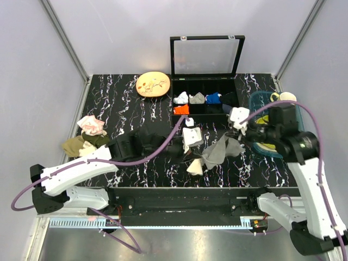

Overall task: Roll the underwear
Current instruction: Flatten out the underwear at the center of the board.

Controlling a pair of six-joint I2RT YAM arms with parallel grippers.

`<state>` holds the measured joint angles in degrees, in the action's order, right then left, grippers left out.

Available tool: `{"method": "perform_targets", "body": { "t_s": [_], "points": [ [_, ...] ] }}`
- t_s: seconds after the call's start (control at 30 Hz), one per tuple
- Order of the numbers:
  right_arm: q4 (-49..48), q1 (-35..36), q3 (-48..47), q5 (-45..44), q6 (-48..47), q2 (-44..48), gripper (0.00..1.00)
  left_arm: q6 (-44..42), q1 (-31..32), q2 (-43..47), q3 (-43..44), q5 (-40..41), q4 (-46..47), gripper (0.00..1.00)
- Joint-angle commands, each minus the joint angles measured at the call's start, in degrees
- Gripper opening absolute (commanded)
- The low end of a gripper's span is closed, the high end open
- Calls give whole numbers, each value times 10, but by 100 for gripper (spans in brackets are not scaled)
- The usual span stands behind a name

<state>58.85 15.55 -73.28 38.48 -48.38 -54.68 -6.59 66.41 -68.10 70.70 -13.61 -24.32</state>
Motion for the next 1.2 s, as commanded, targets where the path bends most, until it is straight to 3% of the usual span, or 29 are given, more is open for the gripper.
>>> {"method": "perform_targets", "body": {
  "t_s": [0.0,0.13,0.23,0.3,0.33,0.4,0.43,0.5,0.6,0.67,0.8,0.87,0.9,0.93,1.0,1.1,1.17],
  "points": [
    [102,-3,-81,-5,-17,37,0,100,6,8,44,-164,-16,0],
    [101,-3,-84,24,1,31,0,152,6,49,-6,-173,24,0],
    [33,-2,-26,48,34,-4,0,222,-35,118,-116,-158,85,0],
    [-43,-3,-3,67,73,-66,6,275,-111,171,-227,-159,156,0],
    [-70,-2,8,73,88,-95,6,338,-142,185,-267,-147,173,0],
    [-151,2,4,69,145,-196,6,385,-245,205,-353,-127,199,0],
    [-193,6,-17,33,182,-233,2,420,-317,204,-373,-121,205,0],
    [-211,18,-50,-18,205,-337,3,431,-373,184,-397,-92,224,0],
    [-214,18,-113,-84,240,-421,14,421,-450,99,-372,-54,258,0],
    [-214,18,-127,-125,245,-432,32,413,-482,14,-340,-37,270,12],
    [-224,17,-59,-151,198,-364,52,379,-502,-95,-240,-53,223,26],
    [-206,17,-24,-97,126,-307,64,354,-503,-97,-211,-54,192,39],
    [-184,18,9,-63,83,-293,66,333,-503,-91,-205,-51,182,41],
    [-110,21,24,11,-26,-275,66,324,-503,-79,-202,-51,172,42],
    [-49,34,80,55,-170,-265,66,292,-503,-42,-190,-60,142,42],
    [-50,81,177,54,-261,-242,65,238,-502,22,-171,-57,87,43],
    [-123,125,211,11,-260,-231,65,205,-503,61,-164,-42,50,46]
  ]
}}
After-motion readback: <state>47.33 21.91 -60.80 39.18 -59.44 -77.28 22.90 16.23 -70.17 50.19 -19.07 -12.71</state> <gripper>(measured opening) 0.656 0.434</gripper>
